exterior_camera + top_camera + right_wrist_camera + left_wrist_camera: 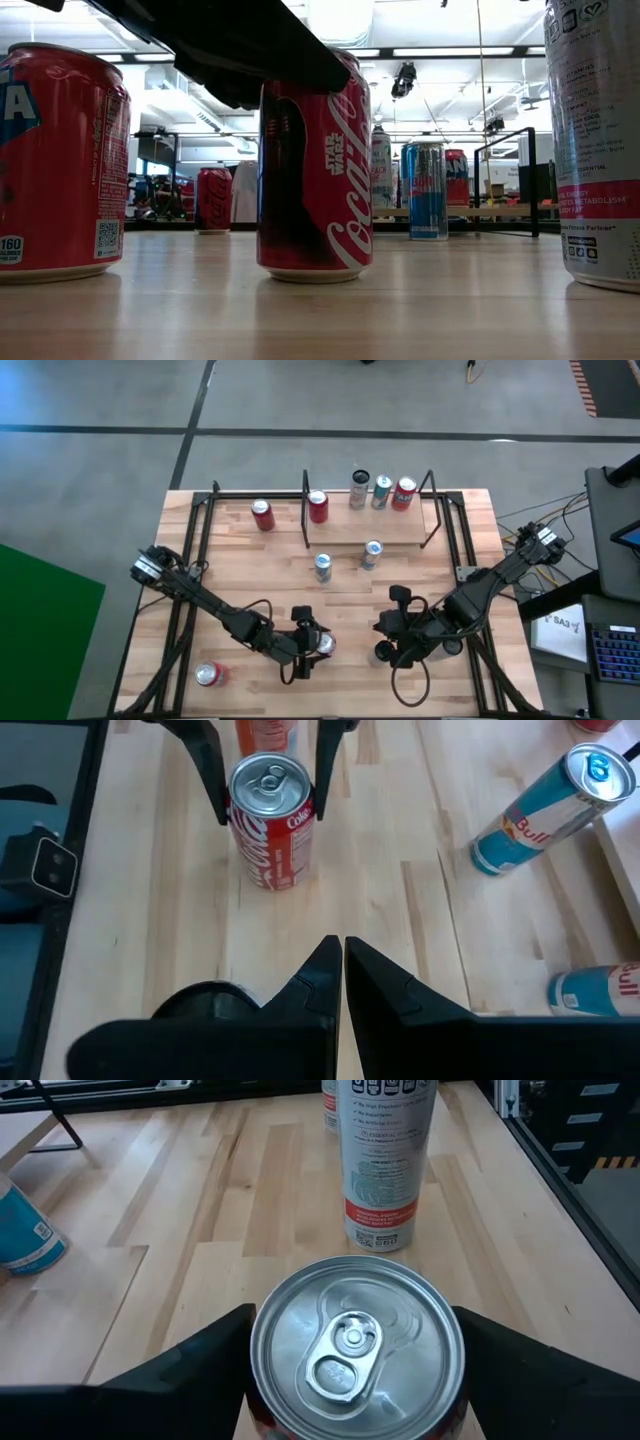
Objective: Place canned beverage on shelf
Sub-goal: Put the red and white soda can on the shelf
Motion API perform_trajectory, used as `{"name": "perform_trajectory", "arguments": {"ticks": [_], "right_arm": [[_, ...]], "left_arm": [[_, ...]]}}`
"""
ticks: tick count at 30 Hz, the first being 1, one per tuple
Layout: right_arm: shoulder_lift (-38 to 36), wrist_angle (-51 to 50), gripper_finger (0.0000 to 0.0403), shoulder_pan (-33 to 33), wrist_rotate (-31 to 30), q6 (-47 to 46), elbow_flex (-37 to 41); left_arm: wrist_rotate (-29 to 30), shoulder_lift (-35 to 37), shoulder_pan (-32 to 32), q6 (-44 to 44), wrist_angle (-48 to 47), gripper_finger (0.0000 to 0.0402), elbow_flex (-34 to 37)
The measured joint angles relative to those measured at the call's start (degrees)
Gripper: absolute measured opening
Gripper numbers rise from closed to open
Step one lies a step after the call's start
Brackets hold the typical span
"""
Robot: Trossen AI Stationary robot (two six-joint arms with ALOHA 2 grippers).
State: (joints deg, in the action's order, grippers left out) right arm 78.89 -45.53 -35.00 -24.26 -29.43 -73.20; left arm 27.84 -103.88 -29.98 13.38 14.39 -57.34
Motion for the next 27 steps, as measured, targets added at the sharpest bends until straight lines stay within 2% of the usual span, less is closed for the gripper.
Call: {"name": "perform_trajectory", "arguments": {"ticks": [7, 16, 27], "right_arm": [[0.00, 0.05, 0.0009, 0.02, -1.47, 0.91, 0.14], [-0.04, 0.91, 0.0009, 0.15, -1.91, 3.46, 0.14], [-0.26, 1.02, 0.0009, 0.90, -2.92, 7.24, -0.16]], "left_arm": [[-0.20, 0.92, -0.02, -4.95, -1.08, 0.0284, -1.78], [-1.16, 6.88, 0.15, -10.73, -2.30, 0.0284, -2.97], [-1.39, 17.82, 5.36, -8.35, -3.78, 0.0284, -2.97]]}}
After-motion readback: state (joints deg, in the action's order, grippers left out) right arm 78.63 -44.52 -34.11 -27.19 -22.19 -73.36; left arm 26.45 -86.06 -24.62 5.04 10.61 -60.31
